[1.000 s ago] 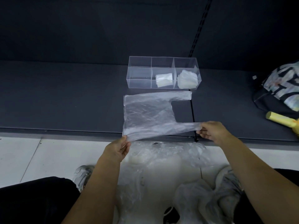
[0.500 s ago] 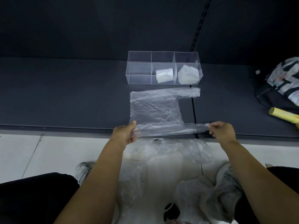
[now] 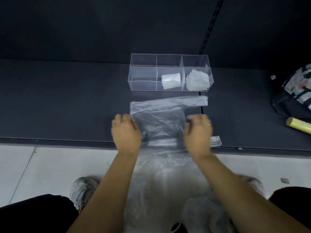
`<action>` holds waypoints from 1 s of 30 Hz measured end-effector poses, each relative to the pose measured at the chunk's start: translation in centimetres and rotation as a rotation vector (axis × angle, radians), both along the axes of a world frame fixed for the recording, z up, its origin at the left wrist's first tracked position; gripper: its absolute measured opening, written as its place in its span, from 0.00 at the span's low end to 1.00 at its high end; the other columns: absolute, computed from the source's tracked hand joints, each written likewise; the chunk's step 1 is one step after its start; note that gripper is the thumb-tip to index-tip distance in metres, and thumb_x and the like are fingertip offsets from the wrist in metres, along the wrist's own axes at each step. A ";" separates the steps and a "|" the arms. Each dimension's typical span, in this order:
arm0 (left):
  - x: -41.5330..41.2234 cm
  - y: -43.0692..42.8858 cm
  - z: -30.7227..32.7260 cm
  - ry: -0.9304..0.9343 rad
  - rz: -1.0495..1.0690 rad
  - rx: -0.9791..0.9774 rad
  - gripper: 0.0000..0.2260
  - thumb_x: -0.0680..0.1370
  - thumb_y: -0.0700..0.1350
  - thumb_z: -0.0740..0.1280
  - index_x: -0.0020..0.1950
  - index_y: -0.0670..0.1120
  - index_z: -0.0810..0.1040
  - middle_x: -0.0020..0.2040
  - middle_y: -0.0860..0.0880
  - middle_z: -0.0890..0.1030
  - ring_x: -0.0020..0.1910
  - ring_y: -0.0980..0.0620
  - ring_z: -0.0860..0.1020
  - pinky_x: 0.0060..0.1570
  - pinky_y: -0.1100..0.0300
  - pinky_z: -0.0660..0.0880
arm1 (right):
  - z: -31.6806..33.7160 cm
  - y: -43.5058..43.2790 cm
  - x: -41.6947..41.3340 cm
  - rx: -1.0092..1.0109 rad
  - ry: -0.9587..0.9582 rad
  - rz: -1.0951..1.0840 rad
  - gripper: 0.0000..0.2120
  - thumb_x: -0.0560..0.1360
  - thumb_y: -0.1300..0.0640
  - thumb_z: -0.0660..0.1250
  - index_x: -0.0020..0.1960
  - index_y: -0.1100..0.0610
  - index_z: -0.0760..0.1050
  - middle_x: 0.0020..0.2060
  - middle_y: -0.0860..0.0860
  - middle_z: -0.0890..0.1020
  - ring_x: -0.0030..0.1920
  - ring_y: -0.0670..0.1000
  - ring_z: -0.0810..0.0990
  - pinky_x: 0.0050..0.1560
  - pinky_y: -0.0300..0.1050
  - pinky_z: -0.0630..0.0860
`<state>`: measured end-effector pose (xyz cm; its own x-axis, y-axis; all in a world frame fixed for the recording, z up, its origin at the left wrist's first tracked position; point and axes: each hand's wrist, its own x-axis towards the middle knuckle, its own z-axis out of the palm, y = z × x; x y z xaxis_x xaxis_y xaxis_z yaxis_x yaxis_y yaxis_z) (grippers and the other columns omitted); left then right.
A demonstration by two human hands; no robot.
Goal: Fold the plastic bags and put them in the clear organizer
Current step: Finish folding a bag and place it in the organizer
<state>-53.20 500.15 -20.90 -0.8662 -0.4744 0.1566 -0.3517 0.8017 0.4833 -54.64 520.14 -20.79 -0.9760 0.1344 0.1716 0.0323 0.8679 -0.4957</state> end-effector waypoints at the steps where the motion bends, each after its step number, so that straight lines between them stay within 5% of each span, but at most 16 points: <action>1: -0.6 0.6 -0.4 0.016 -0.114 -0.023 0.12 0.79 0.36 0.60 0.58 0.37 0.78 0.59 0.36 0.76 0.58 0.37 0.74 0.58 0.47 0.70 | -0.2 -2.8 0.2 -0.030 -0.011 0.162 0.14 0.75 0.64 0.63 0.59 0.60 0.78 0.59 0.61 0.76 0.59 0.62 0.74 0.61 0.55 0.70; 3: -1.2 0.9 -2.1 -0.140 -0.304 -0.083 0.20 0.81 0.41 0.56 0.73 0.39 0.65 0.74 0.41 0.64 0.75 0.43 0.60 0.74 0.49 0.54 | -1.2 -7.5 0.8 -0.052 -0.094 0.419 0.18 0.78 0.62 0.60 0.68 0.60 0.71 0.69 0.59 0.70 0.70 0.58 0.67 0.74 0.52 0.60; 5: -1.2 -0.2 -4.5 -0.345 -0.387 -0.218 0.26 0.83 0.49 0.50 0.79 0.44 0.47 0.79 0.47 0.46 0.78 0.50 0.42 0.75 0.49 0.40 | -2.9 -9.5 1.0 0.024 -0.189 0.514 0.22 0.82 0.56 0.55 0.76 0.57 0.60 0.76 0.56 0.59 0.77 0.53 0.55 0.77 0.48 0.44; 8: -0.7 -1.8 -6.4 -0.403 -0.429 -0.278 0.30 0.80 0.60 0.37 0.78 0.47 0.39 0.79 0.50 0.39 0.76 0.53 0.36 0.74 0.49 0.34 | -5.9 -6.8 1.0 0.307 -0.335 0.442 0.30 0.81 0.40 0.41 0.78 0.52 0.41 0.78 0.51 0.42 0.77 0.51 0.37 0.75 0.51 0.34; 10: -0.8 -2.0 -6.6 -0.387 -0.453 -0.296 0.33 0.77 0.64 0.32 0.78 0.48 0.39 0.79 0.51 0.40 0.76 0.54 0.37 0.73 0.50 0.33 | -6.8 -3.4 1.4 0.395 -0.335 0.352 0.33 0.77 0.35 0.33 0.77 0.50 0.37 0.77 0.50 0.39 0.76 0.52 0.35 0.75 0.53 0.34; 14: -1.0 -1.5 -6.2 -0.350 -0.414 -0.264 0.34 0.76 0.66 0.33 0.77 0.49 0.39 0.78 0.52 0.40 0.76 0.52 0.36 0.71 0.50 0.29 | -5.8 1.7 1.2 0.315 -0.250 0.078 0.36 0.77 0.37 0.38 0.78 0.57 0.54 0.77 0.56 0.55 0.78 0.56 0.50 0.76 0.54 0.44; 19: -4.1 -0.6 -5.6 -0.235 -0.400 -0.183 0.31 0.78 0.64 0.34 0.76 0.47 0.39 0.77 0.51 0.40 0.76 0.53 0.37 0.72 0.54 0.30 | -3.7 -1.3 -3.7 0.130 -0.054 0.074 0.26 0.82 0.48 0.54 0.76 0.60 0.60 0.76 0.57 0.61 0.76 0.56 0.56 0.76 0.51 0.45; 22: -5.4 -1.2 -6.0 -0.302 -0.401 -0.212 0.35 0.76 0.64 0.32 0.78 0.45 0.41 0.79 0.49 0.41 0.77 0.53 0.38 0.73 0.54 0.31 | -2.2 -0.6 -8.0 -0.146 -0.026 -0.334 0.24 0.79 0.49 0.62 0.71 0.58 0.66 0.70 0.57 0.68 0.71 0.58 0.64 0.70 0.56 0.57; 25: -5.5 -1.8 -6.8 -0.357 -0.405 -0.270 0.36 0.74 0.64 0.31 0.78 0.45 0.39 0.79 0.48 0.40 0.77 0.52 0.38 0.74 0.52 0.33 | -1.7 3.4 -10.8 -0.340 -0.262 -0.706 0.24 0.77 0.41 0.63 0.66 0.56 0.72 0.66 0.59 0.69 0.68 0.61 0.64 0.67 0.59 0.59; 27: -5.4 -1.9 -7.3 -0.347 -0.403 -0.295 0.35 0.75 0.64 0.32 0.77 0.46 0.38 0.79 0.48 0.41 0.77 0.52 0.38 0.73 0.51 0.33 | -2.3 4.7 -11.1 -0.332 -0.354 -0.633 0.20 0.76 0.39 0.63 0.56 0.54 0.79 0.62 0.59 0.72 0.65 0.62 0.67 0.67 0.59 0.59; 30: -5.4 -1.9 -7.3 -0.336 -0.405 -0.289 0.34 0.76 0.64 0.34 0.78 0.47 0.40 0.79 0.49 0.42 0.77 0.52 0.39 0.73 0.51 0.32 | -3.2 5.2 -11.2 -0.452 -0.252 -0.484 0.14 0.78 0.47 0.64 0.44 0.57 0.78 0.45 0.56 0.80 0.52 0.58 0.76 0.66 0.58 0.65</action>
